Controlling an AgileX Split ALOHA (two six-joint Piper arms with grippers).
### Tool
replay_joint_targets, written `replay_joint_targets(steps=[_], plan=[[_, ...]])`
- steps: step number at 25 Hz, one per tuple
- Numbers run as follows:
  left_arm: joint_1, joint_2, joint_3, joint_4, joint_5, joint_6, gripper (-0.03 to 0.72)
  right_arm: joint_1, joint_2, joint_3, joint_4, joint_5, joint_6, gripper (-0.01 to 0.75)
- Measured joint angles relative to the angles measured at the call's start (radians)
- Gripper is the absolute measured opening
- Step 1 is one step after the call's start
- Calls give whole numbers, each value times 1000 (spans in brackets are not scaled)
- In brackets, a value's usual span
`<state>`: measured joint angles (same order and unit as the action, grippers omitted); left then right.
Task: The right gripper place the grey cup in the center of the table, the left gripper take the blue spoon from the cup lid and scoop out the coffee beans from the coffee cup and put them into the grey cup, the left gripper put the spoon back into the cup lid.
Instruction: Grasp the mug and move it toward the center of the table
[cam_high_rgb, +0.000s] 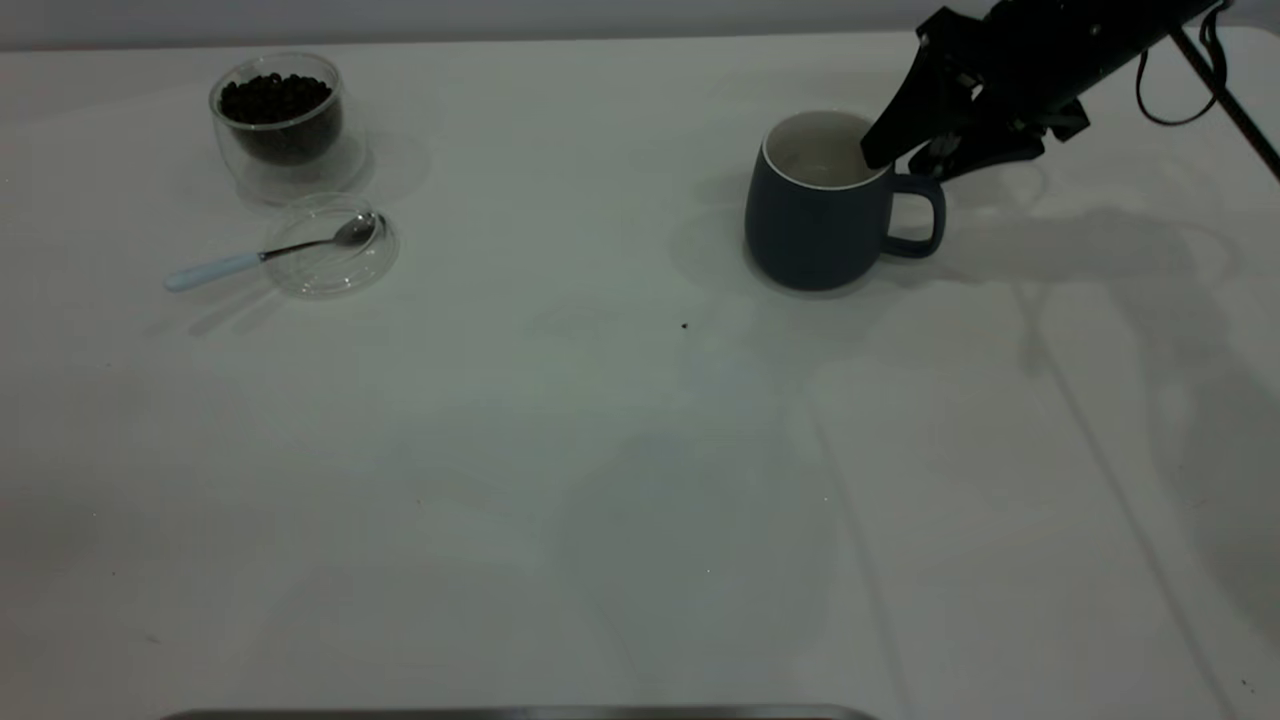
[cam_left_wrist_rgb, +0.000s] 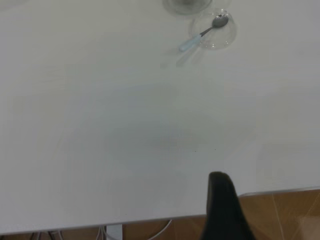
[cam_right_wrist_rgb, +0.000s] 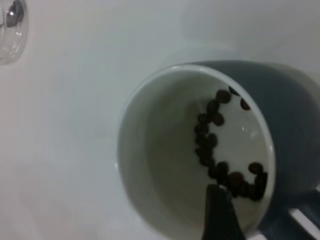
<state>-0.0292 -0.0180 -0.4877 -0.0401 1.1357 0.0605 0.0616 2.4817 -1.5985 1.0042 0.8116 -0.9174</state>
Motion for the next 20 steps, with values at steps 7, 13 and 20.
replay_joint_targets(steps=[7,13,20], plan=[[0,0,0,0,0,0,537,24,8,0,34,-11,3,458],[0,0,0,0,0,0,537,80,8,0,43,-22,3,458],[0,0,0,0,0,0,537,147,8,0,73,-32,3,458]])
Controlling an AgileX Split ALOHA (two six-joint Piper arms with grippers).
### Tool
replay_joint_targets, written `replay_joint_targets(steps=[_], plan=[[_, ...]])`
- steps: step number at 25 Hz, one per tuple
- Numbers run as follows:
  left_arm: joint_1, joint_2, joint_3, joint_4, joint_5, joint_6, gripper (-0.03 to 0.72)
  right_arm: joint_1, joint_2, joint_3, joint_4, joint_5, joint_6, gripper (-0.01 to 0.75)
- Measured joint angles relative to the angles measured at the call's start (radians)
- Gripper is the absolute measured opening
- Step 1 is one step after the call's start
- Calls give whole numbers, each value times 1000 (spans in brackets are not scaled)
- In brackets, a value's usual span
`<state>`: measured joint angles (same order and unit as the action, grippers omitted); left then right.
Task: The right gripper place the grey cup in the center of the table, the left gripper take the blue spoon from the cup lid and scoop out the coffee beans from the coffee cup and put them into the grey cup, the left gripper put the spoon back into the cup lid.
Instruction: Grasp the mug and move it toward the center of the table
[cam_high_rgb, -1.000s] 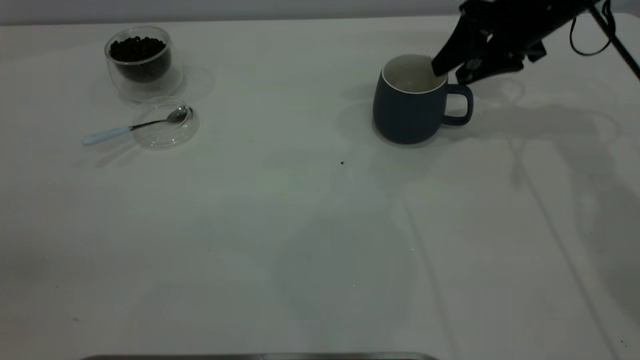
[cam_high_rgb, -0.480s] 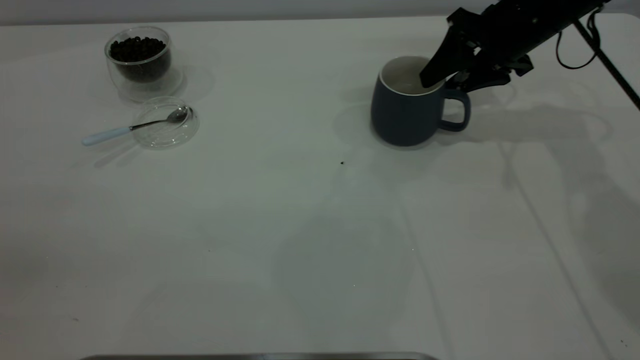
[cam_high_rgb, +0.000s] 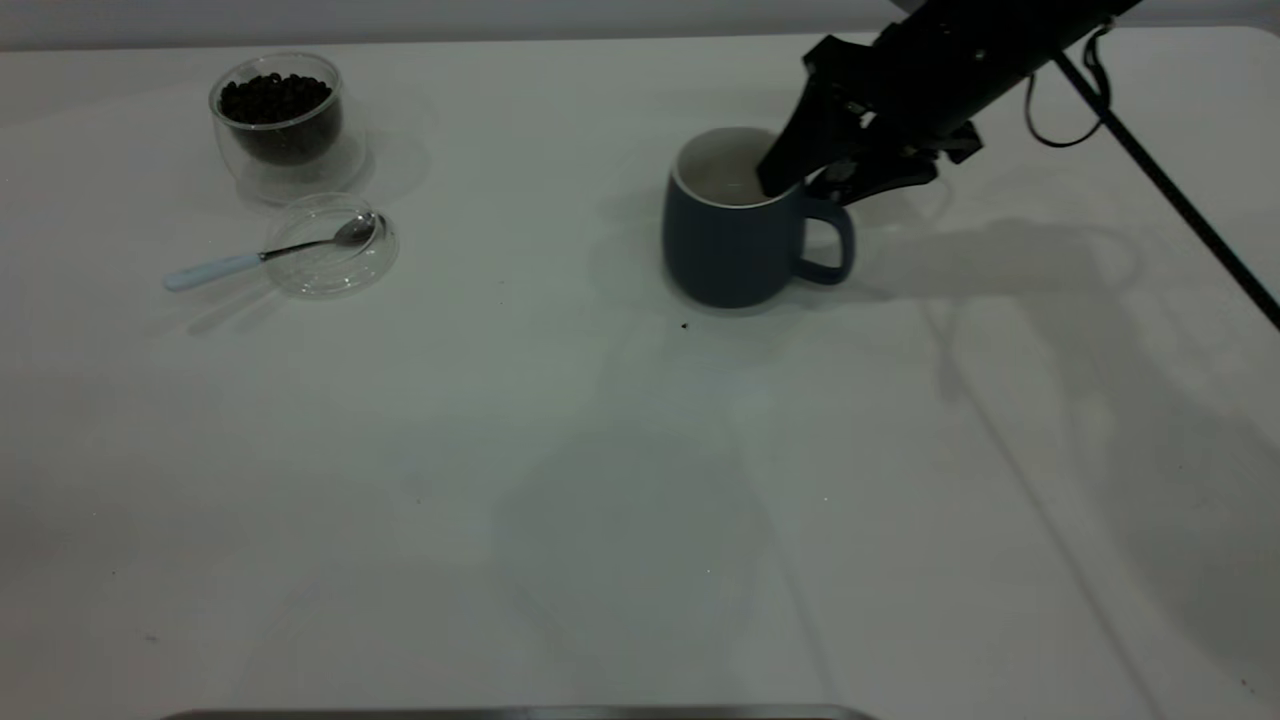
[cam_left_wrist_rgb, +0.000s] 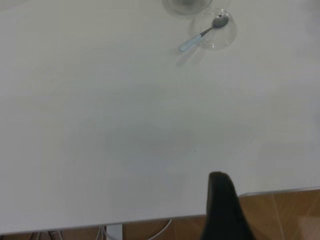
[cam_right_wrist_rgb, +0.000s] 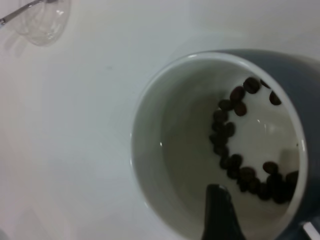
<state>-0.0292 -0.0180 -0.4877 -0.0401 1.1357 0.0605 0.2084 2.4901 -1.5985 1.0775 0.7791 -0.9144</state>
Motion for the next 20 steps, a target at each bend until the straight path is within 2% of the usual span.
replay_joint_targets(steps=[9,20], plan=[[0,0,0,0,0,0,537,92,0,0,74,-68,0,458],[0,0,0,0,0,0,537,156,5,0,149,-131,0,459]])
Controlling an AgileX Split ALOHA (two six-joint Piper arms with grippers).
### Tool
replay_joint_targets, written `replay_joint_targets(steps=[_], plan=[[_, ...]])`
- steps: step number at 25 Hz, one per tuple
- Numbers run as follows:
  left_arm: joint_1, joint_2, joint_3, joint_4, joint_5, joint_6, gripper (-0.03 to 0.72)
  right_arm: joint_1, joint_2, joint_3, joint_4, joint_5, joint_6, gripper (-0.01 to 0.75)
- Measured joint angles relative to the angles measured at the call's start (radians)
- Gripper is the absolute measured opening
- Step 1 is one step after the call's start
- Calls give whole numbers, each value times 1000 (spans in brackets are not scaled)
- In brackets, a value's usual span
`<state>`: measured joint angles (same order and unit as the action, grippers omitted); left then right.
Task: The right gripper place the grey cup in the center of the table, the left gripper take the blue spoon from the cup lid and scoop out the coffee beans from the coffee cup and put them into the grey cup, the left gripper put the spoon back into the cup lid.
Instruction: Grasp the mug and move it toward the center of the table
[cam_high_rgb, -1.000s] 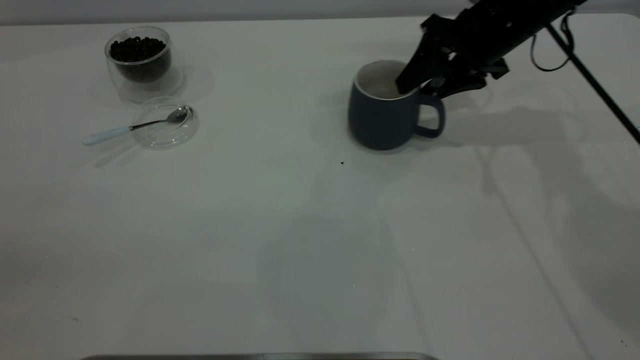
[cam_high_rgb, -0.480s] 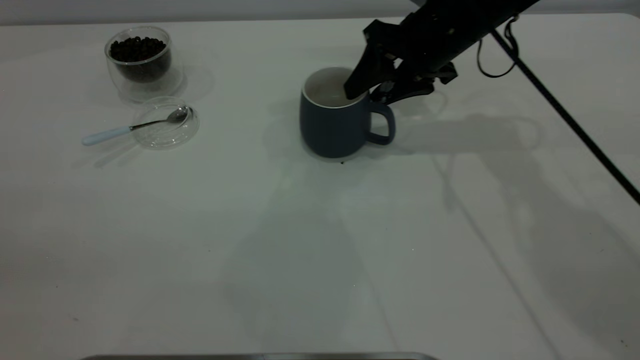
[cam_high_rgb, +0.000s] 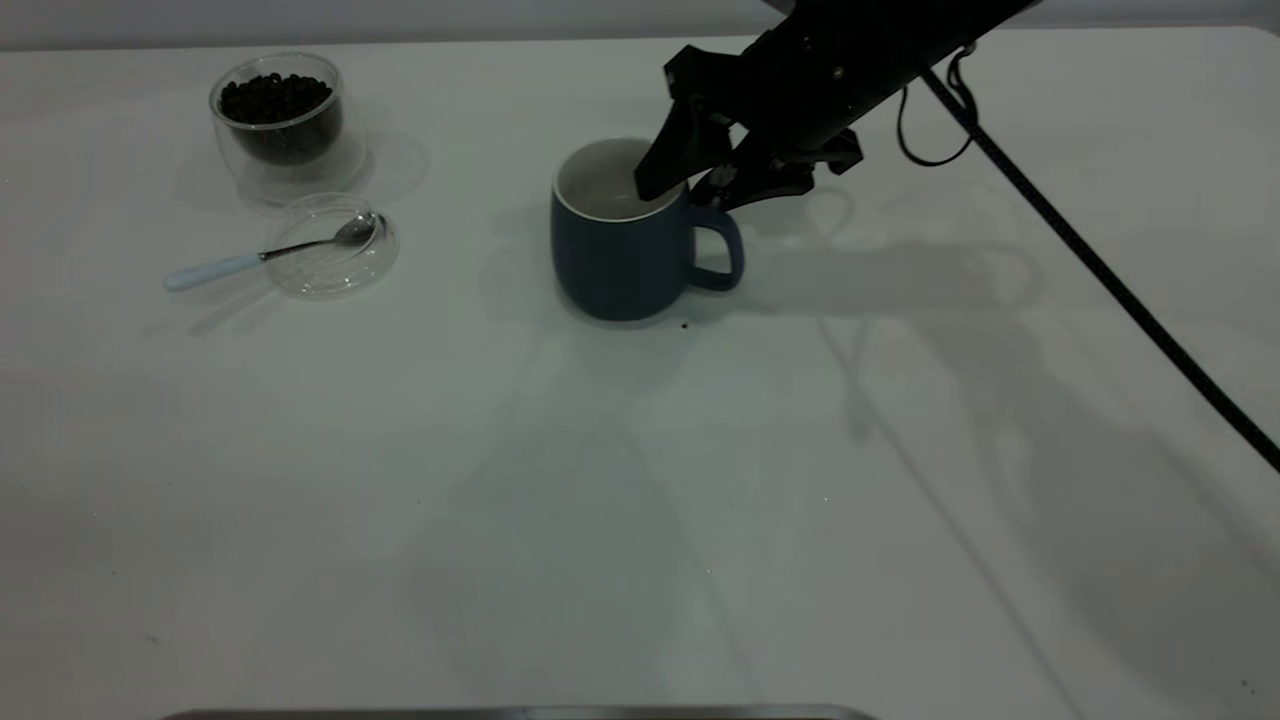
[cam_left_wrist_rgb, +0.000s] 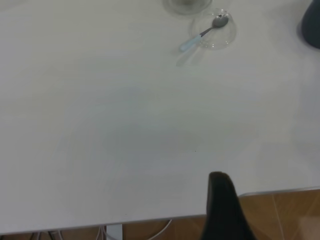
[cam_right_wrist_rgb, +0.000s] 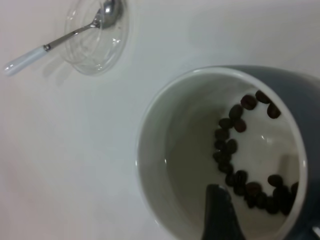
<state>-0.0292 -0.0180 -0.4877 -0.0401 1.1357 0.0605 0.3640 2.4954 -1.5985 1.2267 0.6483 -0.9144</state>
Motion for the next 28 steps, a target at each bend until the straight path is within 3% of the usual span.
replay_joint_targets(steps=[19,28], plan=[[0,0,0,0,0,0,537,33,19,-39,-5,4,0,460],[0,0,0,0,0,0,537,-27,-46,-39,-163,15,2,460]])
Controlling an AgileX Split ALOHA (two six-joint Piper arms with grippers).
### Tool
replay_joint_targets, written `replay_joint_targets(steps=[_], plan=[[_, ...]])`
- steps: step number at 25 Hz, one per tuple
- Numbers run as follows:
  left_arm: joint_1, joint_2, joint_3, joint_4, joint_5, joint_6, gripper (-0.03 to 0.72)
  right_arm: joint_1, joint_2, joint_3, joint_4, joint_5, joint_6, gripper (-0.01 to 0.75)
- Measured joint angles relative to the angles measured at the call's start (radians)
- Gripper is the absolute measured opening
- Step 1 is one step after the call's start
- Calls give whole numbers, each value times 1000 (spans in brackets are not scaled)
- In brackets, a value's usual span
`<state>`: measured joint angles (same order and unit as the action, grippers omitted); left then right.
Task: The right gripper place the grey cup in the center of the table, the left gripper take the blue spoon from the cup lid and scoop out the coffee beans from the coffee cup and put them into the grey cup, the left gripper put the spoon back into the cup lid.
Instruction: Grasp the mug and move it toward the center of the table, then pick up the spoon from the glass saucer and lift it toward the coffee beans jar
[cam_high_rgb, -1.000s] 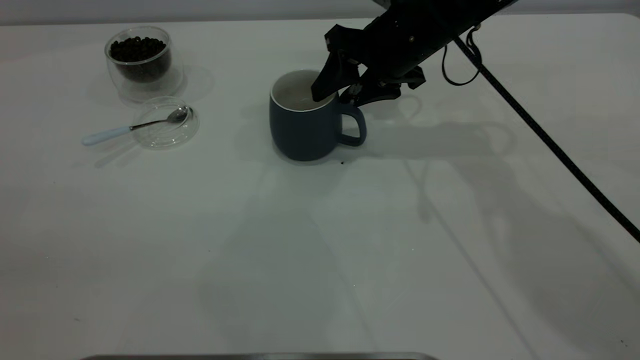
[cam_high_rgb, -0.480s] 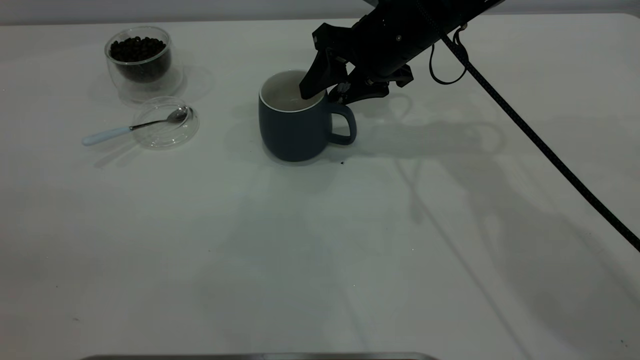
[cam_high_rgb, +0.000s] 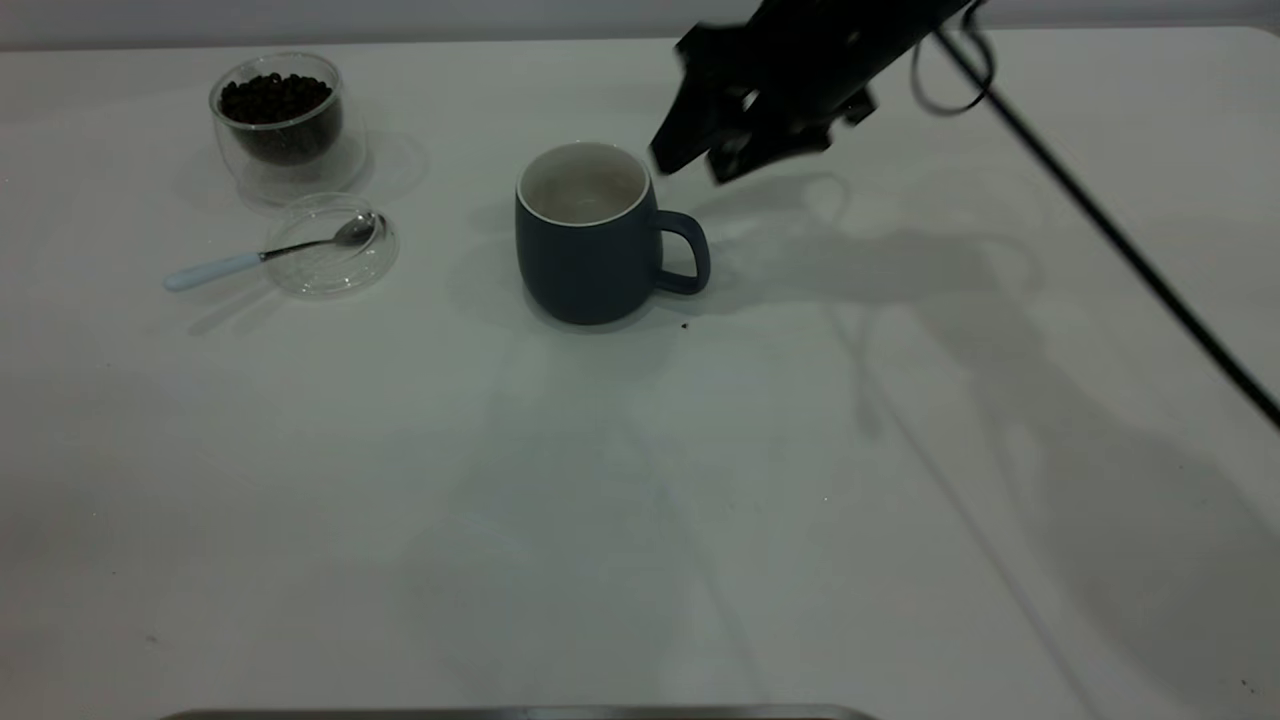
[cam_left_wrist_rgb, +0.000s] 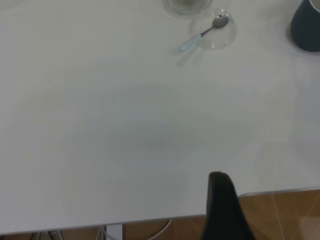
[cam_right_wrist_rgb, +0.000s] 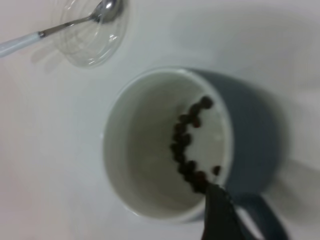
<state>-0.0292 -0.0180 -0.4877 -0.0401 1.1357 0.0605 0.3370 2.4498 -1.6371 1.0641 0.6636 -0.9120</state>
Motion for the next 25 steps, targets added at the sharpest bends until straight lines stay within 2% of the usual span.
replay_joint_targets(steps=[6,10,14,17,21,25], plan=[[0,0,0,0,0,0,537,-45,-116,0,-113,148,24,460],[0,0,0,0,0,0,537,-51,-245,0,-260,330,64,460],[0,0,0,0,0,0,537,-49,-430,0,-460,497,194,460],[0,0,0,0,0,0,537,-33,-588,0,-607,541,345,460],[0,0,0,0,0,0,537,24,-787,12,-757,559,541,460],[0,0,0,0,0,0,537,63,-990,146,-861,564,690,460]])
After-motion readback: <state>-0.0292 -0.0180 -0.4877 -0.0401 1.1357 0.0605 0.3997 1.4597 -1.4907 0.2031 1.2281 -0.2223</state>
